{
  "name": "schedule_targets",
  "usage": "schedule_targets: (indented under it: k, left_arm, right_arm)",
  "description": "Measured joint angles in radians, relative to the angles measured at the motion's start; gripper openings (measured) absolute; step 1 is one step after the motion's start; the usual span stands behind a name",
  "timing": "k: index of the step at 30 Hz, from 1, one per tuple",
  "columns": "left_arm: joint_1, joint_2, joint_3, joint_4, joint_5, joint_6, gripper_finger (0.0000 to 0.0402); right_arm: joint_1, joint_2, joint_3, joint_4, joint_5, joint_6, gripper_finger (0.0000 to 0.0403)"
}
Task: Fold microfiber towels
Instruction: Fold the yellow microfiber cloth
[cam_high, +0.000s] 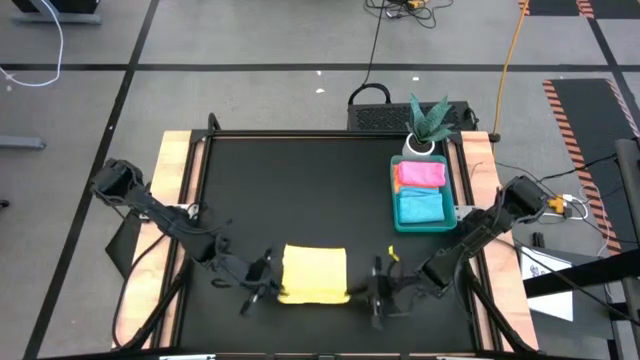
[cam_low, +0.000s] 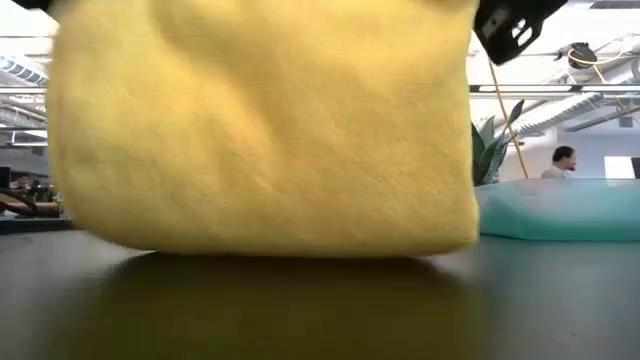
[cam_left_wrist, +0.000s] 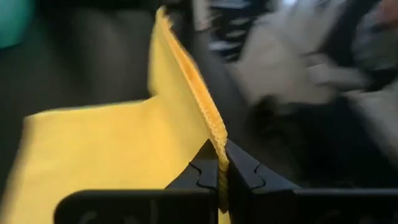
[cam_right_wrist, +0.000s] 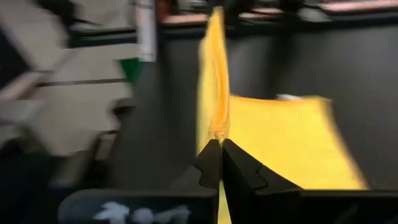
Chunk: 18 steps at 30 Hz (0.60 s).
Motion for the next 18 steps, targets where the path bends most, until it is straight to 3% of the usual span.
schedule_targets:
  k: [4, 11, 18]
  left_arm:
    - [0.065, 0.003, -0.002, -0.104, -0.092, 0.028, 0.0013]
    - [0.205, 0.013, -0.011, -0.264, -0.242, 0.025, 0.0021]
    - [0.308, 0.013, -0.055, -0.264, -0.243, 0.024, 0.0013]
  right_arm:
    - [-0.045, -0.005, 0.000, -0.120, 0.096, 0.091, 0.0000]
    - [-0.175, 0.025, -0.023, -0.230, 0.119, 0.217, 0.0000]
    - [-0.273, 0.036, -0.107, -0.191, 0.119, 0.268, 0.0000]
